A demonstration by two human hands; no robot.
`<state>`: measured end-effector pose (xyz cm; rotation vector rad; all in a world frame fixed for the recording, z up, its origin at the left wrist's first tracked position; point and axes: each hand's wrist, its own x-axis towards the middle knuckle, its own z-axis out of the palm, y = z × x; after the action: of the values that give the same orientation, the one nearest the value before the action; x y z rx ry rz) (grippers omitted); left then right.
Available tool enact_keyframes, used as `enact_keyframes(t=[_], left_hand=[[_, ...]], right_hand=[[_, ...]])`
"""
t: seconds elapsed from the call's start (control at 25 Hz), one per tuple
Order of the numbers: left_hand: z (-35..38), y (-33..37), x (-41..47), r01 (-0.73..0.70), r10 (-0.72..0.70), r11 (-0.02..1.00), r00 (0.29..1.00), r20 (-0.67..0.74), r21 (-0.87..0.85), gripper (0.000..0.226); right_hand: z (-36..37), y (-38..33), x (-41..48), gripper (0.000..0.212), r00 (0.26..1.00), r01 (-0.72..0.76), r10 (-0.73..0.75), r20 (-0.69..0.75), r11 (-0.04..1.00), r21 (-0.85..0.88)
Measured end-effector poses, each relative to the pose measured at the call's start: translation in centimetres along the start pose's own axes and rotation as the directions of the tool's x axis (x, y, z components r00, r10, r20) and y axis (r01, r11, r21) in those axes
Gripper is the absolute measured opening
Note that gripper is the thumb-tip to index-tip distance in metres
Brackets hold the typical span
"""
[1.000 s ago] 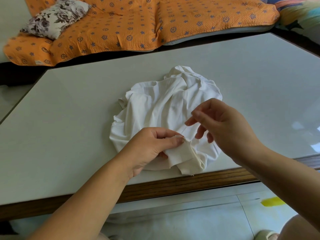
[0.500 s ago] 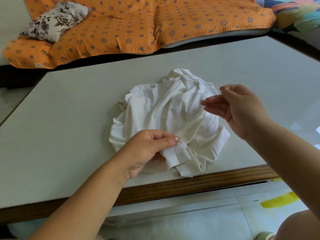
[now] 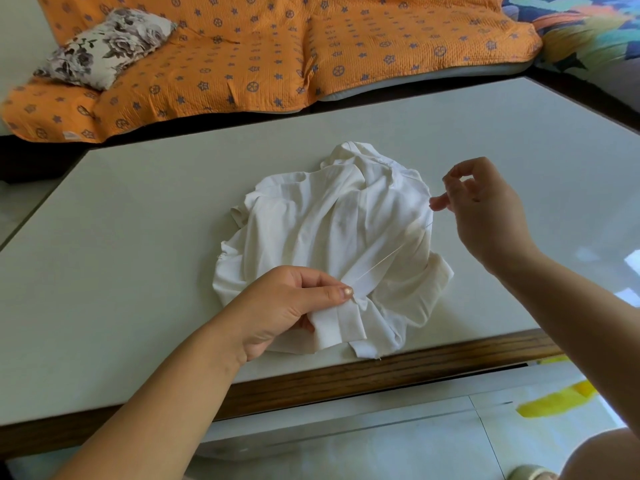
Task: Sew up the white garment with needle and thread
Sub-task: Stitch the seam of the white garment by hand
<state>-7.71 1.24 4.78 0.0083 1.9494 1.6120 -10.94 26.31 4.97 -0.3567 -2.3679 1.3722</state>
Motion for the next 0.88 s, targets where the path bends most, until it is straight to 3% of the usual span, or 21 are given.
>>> enact_keyframes(t=[0.2,0.32,0.44,0.56,0.68,0.88], left_hand=[[0.2,0.3,0.1,-0.058,0.056,0.998,0.997,-0.055,-0.032,0.022],[0.3,0.4,0.2,-0.099,0.094,0.994,0.991,-0.093,-0.055,0.022],[0.4,0.4,0.2,-0.131,0.124,0.99,0.984,-0.125,-0.056,0.024],[0.5,0.5,0.2,-0.155,0.147,0.987,0.979,-0.138,-0.05,0.026],[0.5,0.6,0.2,-0.162,0.153,0.985,0.979,-0.133,-0.063,0.026],[0.6,0.5,0.2,-0.16,0.153,0.985,0.981,-0.122,-0.056,0.022]], right_hand=[[1.0,-1.9,-3.1,0.006,0.951,0.105,-0.086,0.296,0.993,-0.05],[1.8,-2.5,-5.6,0.018,0.891,0.142,-0.119,0.439,0.99,-0.02],[2.5,-2.6,-6.9,0.033,0.872,0.044,-0.043,0.488,0.999,0.01],[2.6,-2.9,-7.5,0.031,0.825,-0.074,0.045,0.563,0.997,0.029],[2.4,-3.1,-7.8,0.013,0.794,-0.037,0.007,0.608,0.999,0.036],[2.6,-2.7,-7.8,0.005,0.847,0.101,-0.091,0.523,0.995,0.009]])
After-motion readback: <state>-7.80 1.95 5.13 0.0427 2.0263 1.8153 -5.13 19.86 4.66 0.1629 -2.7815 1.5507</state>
